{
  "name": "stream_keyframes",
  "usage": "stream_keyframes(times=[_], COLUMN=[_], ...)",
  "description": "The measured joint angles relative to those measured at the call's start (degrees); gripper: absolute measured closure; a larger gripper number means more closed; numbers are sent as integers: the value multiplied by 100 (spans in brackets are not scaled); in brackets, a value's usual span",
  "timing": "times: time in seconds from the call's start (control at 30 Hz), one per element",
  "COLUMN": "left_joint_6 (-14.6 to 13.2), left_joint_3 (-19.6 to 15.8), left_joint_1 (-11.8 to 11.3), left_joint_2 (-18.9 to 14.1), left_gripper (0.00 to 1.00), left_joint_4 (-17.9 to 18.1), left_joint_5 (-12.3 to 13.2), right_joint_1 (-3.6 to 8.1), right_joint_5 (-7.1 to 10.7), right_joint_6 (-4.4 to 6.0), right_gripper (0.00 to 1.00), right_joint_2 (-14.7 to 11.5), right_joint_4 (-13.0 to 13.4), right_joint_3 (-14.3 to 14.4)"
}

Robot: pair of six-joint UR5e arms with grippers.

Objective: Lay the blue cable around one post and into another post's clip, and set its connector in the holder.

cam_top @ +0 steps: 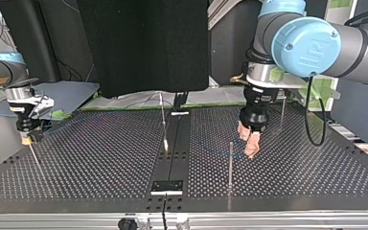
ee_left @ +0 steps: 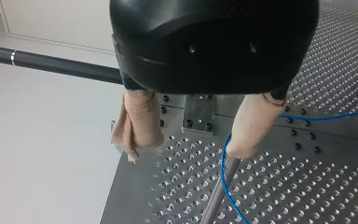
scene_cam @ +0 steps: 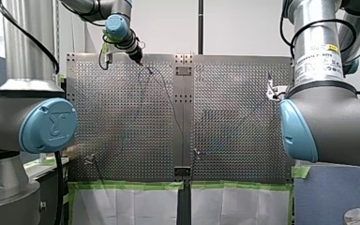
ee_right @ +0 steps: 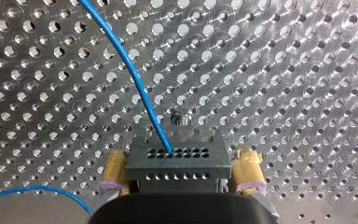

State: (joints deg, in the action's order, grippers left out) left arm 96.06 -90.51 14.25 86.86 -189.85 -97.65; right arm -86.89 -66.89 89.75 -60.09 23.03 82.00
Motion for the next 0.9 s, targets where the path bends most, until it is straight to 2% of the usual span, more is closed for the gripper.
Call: stream_keyframes(times=[0.3, 0.53, 0.73, 0.9], left_joint_6=[-34, -90, 72, 327], left_joint_3=[-39, -340, -689, -992], left_joint_1=[-4, 16, 47, 90], left_joint_2=[0, -96, -364, -417], left_gripper=[0, 0, 0, 0], left_joint_4=[6, 183, 520, 822], left_joint_5=[4, 9, 148, 417], right_joint_1=[2, 2, 0, -2], right_joint_5=[4, 8, 8, 8], right_joint_6=[0, 0, 0, 0], right_gripper=[0, 0, 0, 0], right_joint_2=[0, 0, -3, -3], right_joint_4=[-7, -9, -8, -8], right_joint_3=[-1, -2, -2, -1])
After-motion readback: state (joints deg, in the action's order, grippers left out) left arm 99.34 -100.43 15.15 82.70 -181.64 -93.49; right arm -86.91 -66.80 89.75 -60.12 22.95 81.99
